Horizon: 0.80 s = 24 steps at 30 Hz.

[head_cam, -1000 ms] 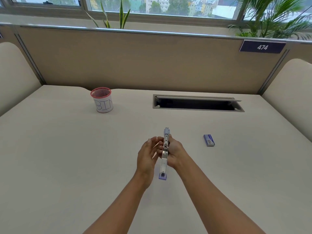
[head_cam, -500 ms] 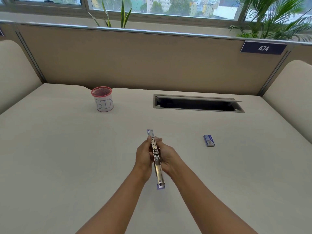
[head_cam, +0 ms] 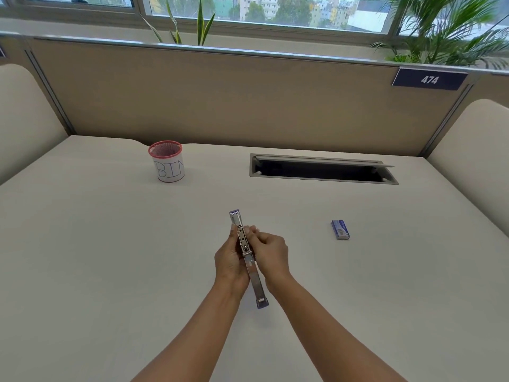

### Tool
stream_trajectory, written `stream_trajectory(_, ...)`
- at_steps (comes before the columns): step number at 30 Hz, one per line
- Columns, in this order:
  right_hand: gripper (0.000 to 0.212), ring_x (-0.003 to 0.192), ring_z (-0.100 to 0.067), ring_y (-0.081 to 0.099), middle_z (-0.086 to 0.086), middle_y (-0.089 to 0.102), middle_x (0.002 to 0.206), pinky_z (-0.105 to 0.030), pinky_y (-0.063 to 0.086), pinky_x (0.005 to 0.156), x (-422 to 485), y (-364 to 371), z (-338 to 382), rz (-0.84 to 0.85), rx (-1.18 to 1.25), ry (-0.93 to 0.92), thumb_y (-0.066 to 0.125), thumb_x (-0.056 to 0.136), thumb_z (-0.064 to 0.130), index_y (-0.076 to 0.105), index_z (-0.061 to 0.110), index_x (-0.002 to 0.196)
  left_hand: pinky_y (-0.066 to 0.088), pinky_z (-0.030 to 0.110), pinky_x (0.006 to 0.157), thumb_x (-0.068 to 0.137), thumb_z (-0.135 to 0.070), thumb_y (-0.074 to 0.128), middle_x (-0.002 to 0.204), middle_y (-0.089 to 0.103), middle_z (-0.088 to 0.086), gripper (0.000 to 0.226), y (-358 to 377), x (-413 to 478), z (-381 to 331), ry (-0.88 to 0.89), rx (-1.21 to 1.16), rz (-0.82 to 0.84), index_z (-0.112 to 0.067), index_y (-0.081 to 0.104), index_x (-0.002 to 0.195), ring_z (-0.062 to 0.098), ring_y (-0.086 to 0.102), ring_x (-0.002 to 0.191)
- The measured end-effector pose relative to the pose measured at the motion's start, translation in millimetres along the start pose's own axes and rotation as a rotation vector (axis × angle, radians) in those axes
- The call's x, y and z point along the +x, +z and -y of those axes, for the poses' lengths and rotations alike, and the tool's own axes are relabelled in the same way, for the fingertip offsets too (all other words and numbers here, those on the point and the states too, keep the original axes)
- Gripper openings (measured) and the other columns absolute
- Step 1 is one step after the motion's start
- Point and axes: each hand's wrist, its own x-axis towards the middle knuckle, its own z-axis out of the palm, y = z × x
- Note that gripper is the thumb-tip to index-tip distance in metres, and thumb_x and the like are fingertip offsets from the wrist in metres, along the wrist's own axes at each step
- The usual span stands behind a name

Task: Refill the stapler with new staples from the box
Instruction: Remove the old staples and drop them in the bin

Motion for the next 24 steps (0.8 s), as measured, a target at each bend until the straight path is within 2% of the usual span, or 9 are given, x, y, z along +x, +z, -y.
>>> stream_trajectory(4, 0.014, 0.076, -0.011, 0.067, 0.005, 0.069, 0.074, -0.021, 0.052, 0.074, -3.7, -1.1, 4.4, 0.014, -0.004, -0.072, 0.064, 0.084, 0.024, 0.073, 0.013, 0.085, 0.055, 0.032, 0.078, 0.086, -0.029, 0.060, 0.076, 0.071, 0.008, 0.026, 0.2, 2.8, -5.7, 0.023, -0.012, -0.033, -0.004, 0.065, 0.082, 0.016, 0.069, 0.069)
stream_trajectory(7, 0.014, 0.081, -0.010, 0.069, 0.000, 0.073, 0.083, -0.026, 0.055, 0.080, -6.5, 2.1, 3.6, 0.070, -0.007, -0.070, 0.070, 0.080, 0.024, 0.074, 0.016, 0.090, 0.057, 0.028, 0.066, 0.087, -0.029, 0.058, 0.075, 0.070, 0.007, 0.026, -0.3, 4.4, -7.5, 0.050, 0.016, -0.047, -0.004, 0.064, 0.082, 0.016, 0.068, 0.070)
stream_trajectory(10, 0.017, 0.082, -0.012, 0.070, -0.004, 0.074, 0.088, -0.031, 0.056, 0.084, -8.6, 4.4, 3.0, 0.065, -0.049, -0.087, 0.074, 0.075, 0.016, 0.074, 0.015, 0.092, 0.057, 0.028, 0.064, 0.088, -0.029, 0.056, 0.073, 0.070, 0.007, 0.027, 0.5, 4.4, -8.0, 0.045, 0.028, -0.048, -0.004, 0.064, 0.079, 0.016, 0.068, 0.068)
stream_trajectory(13, 0.016, 0.077, -0.008, 0.068, -0.001, 0.073, 0.082, -0.021, 0.055, 0.079, -7.9, 3.7, 3.7, 0.024, -0.063, -0.106, 0.074, 0.075, 0.014, 0.074, 0.013, 0.091, 0.056, 0.028, 0.062, 0.090, -0.032, 0.053, 0.074, 0.072, 0.005, 0.027, 0.4, 2.4, -7.8, 0.033, 0.044, -0.034, -0.007, 0.064, 0.085, 0.015, 0.070, 0.067)
stream_trajectory(15, 0.013, 0.073, -0.004, 0.067, 0.001, 0.071, 0.077, -0.009, 0.051, 0.071, -7.1, 3.6, 3.8, 0.000, -0.050, -0.115, 0.073, 0.075, 0.015, 0.074, 0.013, 0.088, 0.056, 0.025, 0.060, 0.093, -0.034, 0.047, 0.074, 0.073, 0.004, 0.031, 0.7, 0.1, -7.0, 0.006, 0.036, 0.002, -0.008, 0.063, 0.091, 0.013, 0.070, 0.069)
stream_trajectory(18, 0.014, 0.072, -0.004, 0.067, -0.003, 0.074, 0.082, -0.002, 0.047, 0.064, -6.7, 3.9, 4.2, -0.016, -0.076, -0.145, 0.072, 0.077, 0.017, 0.074, 0.011, 0.089, 0.057, 0.024, 0.061, 0.095, -0.033, 0.043, 0.079, 0.072, 0.005, 0.032, 2.2, -1.8, -7.1, -0.027, 0.025, 0.029, -0.008, 0.063, 0.092, 0.013, 0.070, 0.071)
stream_trajectory(20, 0.016, 0.076, -0.008, 0.068, -0.005, 0.075, 0.086, -0.009, 0.051, 0.070, -7.4, 3.2, 5.7, -0.007, -0.130, -0.184, 0.070, 0.080, 0.022, 0.074, 0.012, 0.092, 0.056, 0.026, 0.065, 0.095, -0.031, 0.044, 0.083, 0.071, 0.007, 0.032, 2.0, -1.7, -8.0, -0.030, 0.025, 0.023, -0.008, 0.064, 0.089, 0.015, 0.070, 0.073)
stream_trajectory(22, 0.017, 0.079, -0.012, 0.069, -0.004, 0.075, 0.085, -0.022, 0.054, 0.077, -7.4, 2.9, 6.8, -0.001, -0.223, -0.239, 0.067, 0.082, 0.028, 0.075, 0.016, 0.090, 0.054, 0.028, 0.069, 0.095, -0.031, 0.045, 0.084, 0.070, 0.008, 0.032, 0.1, -1.3, -9.2, -0.034, 0.014, 0.019, -0.008, 0.064, 0.086, 0.017, 0.069, 0.075)
stream_trajectory(24, 0.015, 0.079, -0.013, 0.066, -0.003, 0.073, 0.082, -0.027, 0.053, 0.078, -8.2, 2.3, 7.2, -0.014, -0.352, -0.325, 0.065, 0.083, 0.027, 0.075, 0.017, 0.087, 0.057, 0.028, 0.063, 0.093, -0.032, 0.047, 0.076, 0.072, 0.006, 0.031, -0.5, -1.6, -10.0, -0.027, 0.020, 0.019, -0.008, 0.064, 0.085, 0.017, 0.070, 0.068)
